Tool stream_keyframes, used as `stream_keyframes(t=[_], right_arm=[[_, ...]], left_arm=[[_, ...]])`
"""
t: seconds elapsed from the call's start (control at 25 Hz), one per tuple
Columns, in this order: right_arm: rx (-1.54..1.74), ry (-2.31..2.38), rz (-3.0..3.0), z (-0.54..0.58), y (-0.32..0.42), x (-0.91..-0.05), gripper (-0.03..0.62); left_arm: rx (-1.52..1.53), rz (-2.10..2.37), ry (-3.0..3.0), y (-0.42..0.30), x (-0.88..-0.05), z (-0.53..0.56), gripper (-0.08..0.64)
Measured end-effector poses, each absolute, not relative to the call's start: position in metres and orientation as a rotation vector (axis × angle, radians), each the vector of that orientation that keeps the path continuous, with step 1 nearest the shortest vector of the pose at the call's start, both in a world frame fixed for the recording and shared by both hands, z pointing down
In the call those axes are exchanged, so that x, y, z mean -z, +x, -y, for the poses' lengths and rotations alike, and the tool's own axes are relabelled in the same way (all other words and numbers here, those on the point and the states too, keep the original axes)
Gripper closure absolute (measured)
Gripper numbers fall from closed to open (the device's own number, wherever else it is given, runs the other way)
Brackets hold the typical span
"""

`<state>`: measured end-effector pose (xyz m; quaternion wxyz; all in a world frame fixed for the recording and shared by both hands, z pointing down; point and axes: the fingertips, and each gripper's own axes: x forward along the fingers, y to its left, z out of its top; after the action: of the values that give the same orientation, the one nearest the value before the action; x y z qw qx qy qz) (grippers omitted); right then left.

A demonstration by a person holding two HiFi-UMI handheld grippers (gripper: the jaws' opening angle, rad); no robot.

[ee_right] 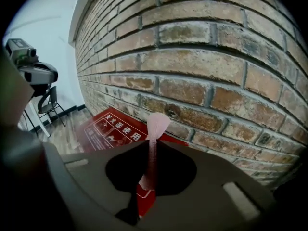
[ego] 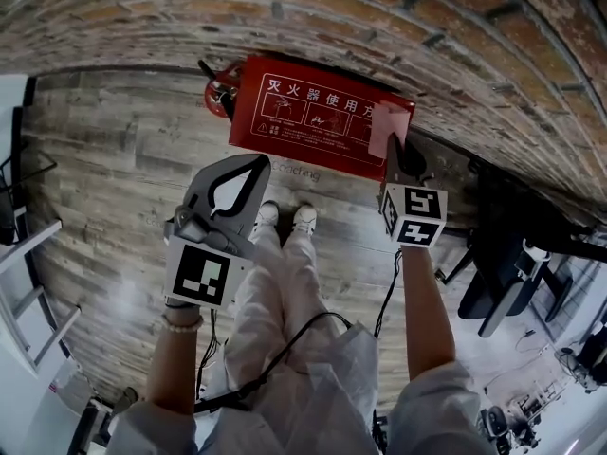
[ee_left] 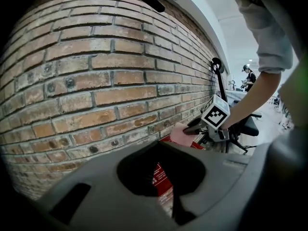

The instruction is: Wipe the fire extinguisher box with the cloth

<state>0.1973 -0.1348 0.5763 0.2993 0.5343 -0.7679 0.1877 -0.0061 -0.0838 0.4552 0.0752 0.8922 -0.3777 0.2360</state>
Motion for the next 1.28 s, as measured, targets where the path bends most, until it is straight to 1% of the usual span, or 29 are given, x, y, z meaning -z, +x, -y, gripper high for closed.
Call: stream_keyframes(t=[0.32,0.84,1.04,1.28], right_arm=[[-0.493,1.28,2.232,0.136,0.102,-0.551,0.563],[-0.557,0.964,2.4,0.115,-0.057,-0.568,0.563],[-0.564,0.903,2.407,0.11,-0.095,-0.583,0.563],[-0.569,0.897,2.335,0.109,-0.103,-0.612,0.563]], left_arm=[[-0.706,1.217,2.599,-0.043,-0.461,0.08,0.561],[-0.729,1.32,2.521,-0.099,-0.466,0.069,0.561],[-0.733,1.329,2.511,-0.11,-0.467,0.065,0.561],[-0.724,1.331,2.498,-0.115,-0.471,0.061,0.561]])
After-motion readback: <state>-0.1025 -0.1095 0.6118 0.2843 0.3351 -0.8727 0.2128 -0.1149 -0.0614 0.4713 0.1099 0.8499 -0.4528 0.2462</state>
